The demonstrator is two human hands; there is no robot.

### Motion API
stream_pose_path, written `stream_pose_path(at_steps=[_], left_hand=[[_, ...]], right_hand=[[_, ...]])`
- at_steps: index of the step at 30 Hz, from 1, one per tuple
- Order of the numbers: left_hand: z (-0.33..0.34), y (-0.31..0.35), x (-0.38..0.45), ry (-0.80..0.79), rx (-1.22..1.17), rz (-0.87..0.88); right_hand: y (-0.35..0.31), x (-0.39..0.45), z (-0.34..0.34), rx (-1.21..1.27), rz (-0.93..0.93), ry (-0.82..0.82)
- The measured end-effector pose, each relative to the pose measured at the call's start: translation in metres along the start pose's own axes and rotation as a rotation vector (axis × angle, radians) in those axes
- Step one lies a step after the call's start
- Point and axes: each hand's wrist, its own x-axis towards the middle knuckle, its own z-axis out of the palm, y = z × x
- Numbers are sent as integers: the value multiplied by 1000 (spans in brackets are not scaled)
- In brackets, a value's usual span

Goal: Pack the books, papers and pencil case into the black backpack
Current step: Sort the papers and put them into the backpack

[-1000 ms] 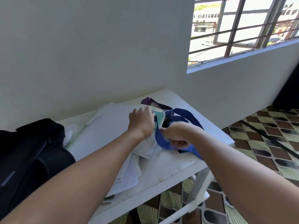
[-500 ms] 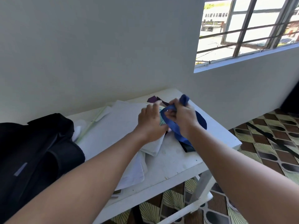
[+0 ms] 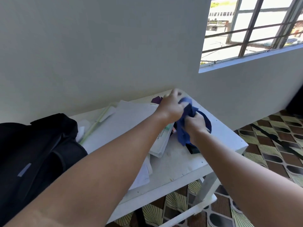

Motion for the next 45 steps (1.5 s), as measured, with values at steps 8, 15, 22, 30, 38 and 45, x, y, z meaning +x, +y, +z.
stream_pose_path(at_steps=[8,15,22,30,38,45], left_hand=[[-60,-77,-44,-209,483,-200],[-146,-171,-57,143,585,-609],[-163,-184,-61,22,480,-570],[-171,-184,-53,295,-76,-612],[-196,-155,-60,-20,-357,-595],[-209,-131,-80,62,-533,-270]], right_hand=[[-10,-20,29,-513,-272,140],[-22,-54,90,-914,-347,-276],[-13,-50,95,-941,-290,-234],[-14,-62,108,-875,-458,-260],[-16,-43,98,-679,-320,-278],[-30,-38,90,229,-63,-414]])
